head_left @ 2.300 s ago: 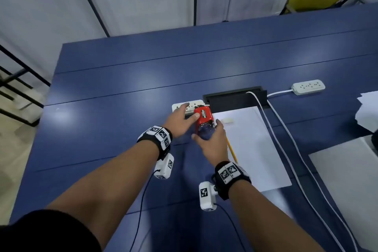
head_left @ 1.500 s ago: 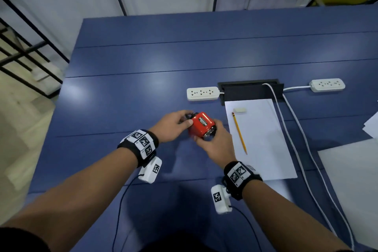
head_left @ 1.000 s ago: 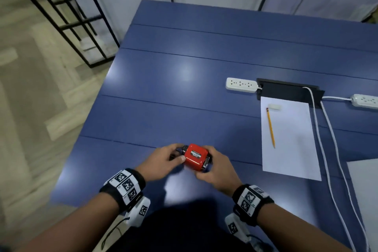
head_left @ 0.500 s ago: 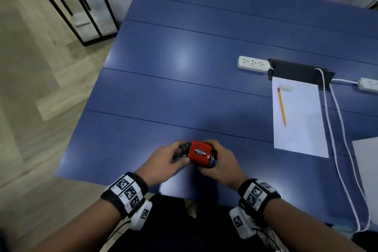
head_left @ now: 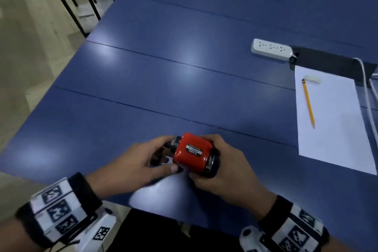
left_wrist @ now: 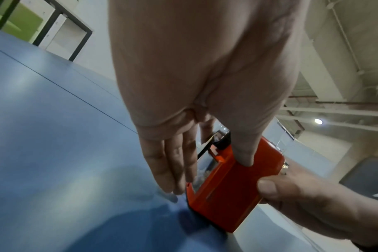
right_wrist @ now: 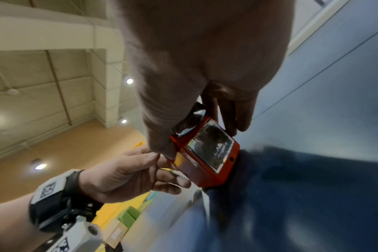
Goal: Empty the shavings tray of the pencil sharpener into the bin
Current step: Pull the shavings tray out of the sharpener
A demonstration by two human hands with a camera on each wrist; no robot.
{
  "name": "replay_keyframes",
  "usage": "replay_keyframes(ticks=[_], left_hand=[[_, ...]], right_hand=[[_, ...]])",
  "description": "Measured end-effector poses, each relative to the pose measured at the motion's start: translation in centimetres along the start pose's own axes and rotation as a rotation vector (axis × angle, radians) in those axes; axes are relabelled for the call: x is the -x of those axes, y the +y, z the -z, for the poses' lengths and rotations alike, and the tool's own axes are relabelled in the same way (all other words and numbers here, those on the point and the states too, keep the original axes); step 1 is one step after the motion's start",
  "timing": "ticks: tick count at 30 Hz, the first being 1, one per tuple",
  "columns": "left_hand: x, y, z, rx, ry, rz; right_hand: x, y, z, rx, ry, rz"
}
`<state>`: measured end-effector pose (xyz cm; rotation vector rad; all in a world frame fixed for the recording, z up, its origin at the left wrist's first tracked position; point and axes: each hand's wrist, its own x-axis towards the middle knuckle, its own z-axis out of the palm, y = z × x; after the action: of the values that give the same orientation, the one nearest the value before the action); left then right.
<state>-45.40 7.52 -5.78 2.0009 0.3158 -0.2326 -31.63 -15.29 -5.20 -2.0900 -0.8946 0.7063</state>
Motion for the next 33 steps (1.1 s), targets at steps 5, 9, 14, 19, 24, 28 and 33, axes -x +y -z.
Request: replay_keyframes(ticks=[5, 9, 14, 19, 24, 28, 33], left_hand=[[0.0, -0.3, -0.2, -0.024, -0.005, -0.041], [0.2, 0.0, -0.3, -0.161, 0.013, -0.051], [1.7, 0.9, -1.0, -0.323, 0.119, -0.065], [3.1, -0.1, -3.7, -0.381, 0.378, 0.057], [1.7, -0.4, -5.7, -0.353, 0.259, -0.034], [0.6, -0.9, -5.1, -0.273, 0.287, -0.131], [0.1, -1.4, -4.9, -0.200, 0.353, -0.150]], right_hand=[[-0.1, 0.6, -0.4, 0.019, 0.020, 0.050], [-0.2, 1.1, -0.7, 0.040, 0.038, 0.057], [0.0, 1.3, -1.0, 0.061, 0.080, 0.059], [0.3, 1.4, -1.9, 0.042, 0.153, 0.043], [0.8, 1.8, -3.7, 0.000, 0.252, 0.064], [1.3, 2.6, -4.3, -0.005, 0.273, 0.059], [1.3, 2.9, -4.2, 0.034, 0.286, 0.075]])
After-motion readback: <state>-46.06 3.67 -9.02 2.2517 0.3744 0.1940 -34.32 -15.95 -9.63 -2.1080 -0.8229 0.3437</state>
